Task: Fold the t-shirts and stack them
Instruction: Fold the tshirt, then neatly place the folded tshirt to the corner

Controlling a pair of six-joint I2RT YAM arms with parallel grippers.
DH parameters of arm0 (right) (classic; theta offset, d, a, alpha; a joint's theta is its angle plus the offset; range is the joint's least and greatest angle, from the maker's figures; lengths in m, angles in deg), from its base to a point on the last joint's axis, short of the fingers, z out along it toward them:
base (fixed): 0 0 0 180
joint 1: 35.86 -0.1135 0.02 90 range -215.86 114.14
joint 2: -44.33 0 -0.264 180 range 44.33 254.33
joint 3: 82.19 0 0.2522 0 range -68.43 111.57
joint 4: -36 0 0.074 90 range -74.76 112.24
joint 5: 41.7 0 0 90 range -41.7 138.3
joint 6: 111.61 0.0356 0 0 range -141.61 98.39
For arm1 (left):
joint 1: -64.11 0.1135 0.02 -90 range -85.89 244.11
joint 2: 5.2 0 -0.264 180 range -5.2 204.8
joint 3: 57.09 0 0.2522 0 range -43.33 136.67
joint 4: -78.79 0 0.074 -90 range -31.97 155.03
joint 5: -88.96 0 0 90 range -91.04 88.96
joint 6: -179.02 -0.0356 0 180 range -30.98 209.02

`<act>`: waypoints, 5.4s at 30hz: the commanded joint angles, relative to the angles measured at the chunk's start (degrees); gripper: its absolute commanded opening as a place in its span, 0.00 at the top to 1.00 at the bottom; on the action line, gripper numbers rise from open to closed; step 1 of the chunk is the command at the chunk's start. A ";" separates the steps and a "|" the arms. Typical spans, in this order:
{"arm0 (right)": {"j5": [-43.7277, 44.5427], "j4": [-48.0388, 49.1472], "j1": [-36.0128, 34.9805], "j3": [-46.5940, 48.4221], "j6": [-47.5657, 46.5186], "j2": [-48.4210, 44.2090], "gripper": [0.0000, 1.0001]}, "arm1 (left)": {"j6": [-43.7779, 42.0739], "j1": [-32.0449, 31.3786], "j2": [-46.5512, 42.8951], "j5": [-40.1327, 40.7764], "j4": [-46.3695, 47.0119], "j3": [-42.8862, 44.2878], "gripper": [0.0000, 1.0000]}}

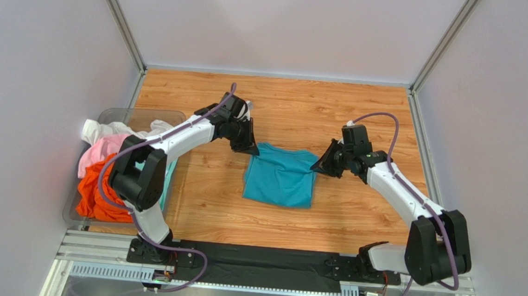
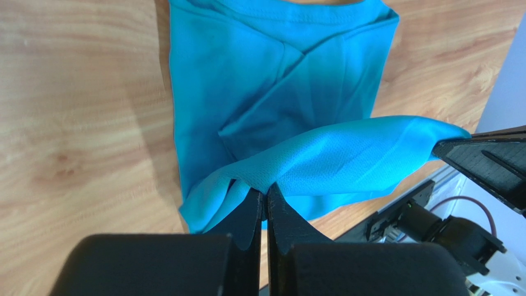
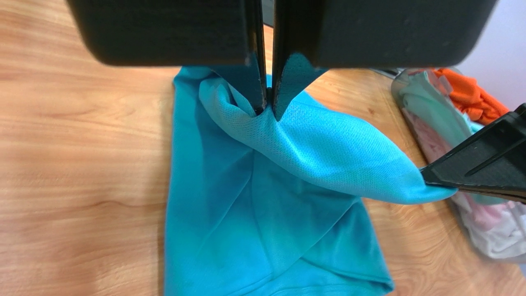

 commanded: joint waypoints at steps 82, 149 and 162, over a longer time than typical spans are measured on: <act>9.65 2.89 -3.99 18.68 -21.33 20.12 0.00 | 1.68 0.39 10.53 -10.70 10.85 8.15 0.00; 22.14 -13.22 -4.17 -11.20 -13.51 -32.03 0.00 | -2.27 -7.25 16.82 11.80 0.84 3.82 0.74; 23.29 -14.44 -4.17 -10.50 -13.86 -32.91 0.00 | -10.71 -4.90 24.21 31.13 -15.34 24.74 1.00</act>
